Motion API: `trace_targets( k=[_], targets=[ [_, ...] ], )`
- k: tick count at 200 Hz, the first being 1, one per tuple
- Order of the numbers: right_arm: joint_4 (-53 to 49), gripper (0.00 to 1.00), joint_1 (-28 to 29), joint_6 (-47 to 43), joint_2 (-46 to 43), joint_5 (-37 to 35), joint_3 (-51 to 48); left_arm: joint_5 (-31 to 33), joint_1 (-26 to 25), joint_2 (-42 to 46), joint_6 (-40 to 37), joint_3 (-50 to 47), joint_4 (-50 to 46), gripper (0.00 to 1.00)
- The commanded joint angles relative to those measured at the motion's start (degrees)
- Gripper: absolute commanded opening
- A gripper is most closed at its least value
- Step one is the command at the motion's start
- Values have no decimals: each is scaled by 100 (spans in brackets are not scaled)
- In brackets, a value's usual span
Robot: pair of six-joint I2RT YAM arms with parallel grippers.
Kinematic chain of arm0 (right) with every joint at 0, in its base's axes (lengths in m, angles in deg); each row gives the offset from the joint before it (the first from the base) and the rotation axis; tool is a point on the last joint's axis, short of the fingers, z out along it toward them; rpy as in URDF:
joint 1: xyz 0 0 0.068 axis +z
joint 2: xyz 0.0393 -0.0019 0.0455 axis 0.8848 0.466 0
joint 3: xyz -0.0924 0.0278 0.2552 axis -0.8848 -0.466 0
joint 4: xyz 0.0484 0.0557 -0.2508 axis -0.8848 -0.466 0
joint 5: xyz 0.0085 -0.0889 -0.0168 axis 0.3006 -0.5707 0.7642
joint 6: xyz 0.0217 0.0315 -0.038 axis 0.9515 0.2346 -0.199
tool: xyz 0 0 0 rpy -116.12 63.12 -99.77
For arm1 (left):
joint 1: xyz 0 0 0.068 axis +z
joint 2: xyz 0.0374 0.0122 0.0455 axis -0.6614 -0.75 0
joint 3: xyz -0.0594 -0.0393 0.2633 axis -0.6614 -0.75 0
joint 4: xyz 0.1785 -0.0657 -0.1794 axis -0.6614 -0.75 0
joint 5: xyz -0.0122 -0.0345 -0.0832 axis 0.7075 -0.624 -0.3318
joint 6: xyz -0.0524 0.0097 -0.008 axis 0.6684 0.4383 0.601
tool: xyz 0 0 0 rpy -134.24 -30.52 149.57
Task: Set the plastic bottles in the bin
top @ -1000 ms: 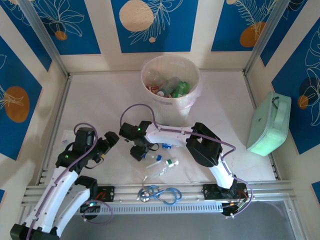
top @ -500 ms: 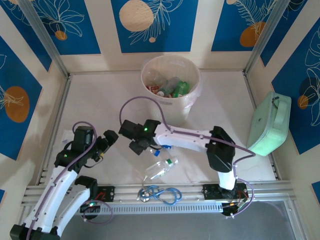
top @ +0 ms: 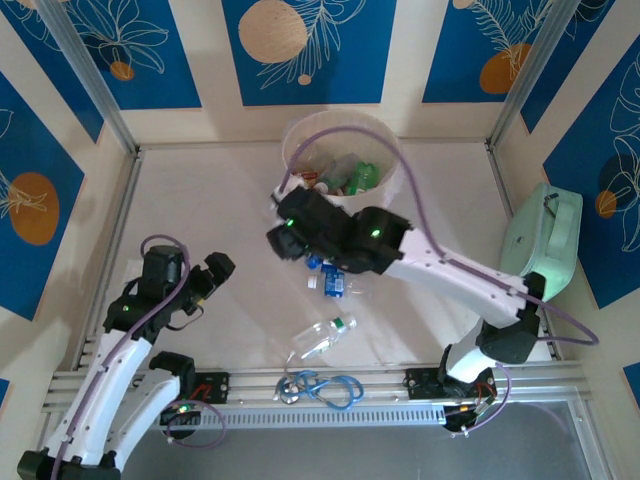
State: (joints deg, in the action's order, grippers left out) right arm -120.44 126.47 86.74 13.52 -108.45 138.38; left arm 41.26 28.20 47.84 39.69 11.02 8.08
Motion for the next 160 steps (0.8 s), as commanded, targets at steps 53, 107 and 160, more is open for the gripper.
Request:
trace_targets(
  k=[53,107,160],
  targets=[
    [-53,59,-2665,1086,429,1907,1764,-577,83,-317,-678,238,298,98],
    [-843,58,-3736,1690,1590,2458,2887,-805,79,-485,-871,285,495,95],
    [-937,85,-3964,1890,1374,2307,2284,-1010,27,-628,-1192,377,596,91]
  ],
)
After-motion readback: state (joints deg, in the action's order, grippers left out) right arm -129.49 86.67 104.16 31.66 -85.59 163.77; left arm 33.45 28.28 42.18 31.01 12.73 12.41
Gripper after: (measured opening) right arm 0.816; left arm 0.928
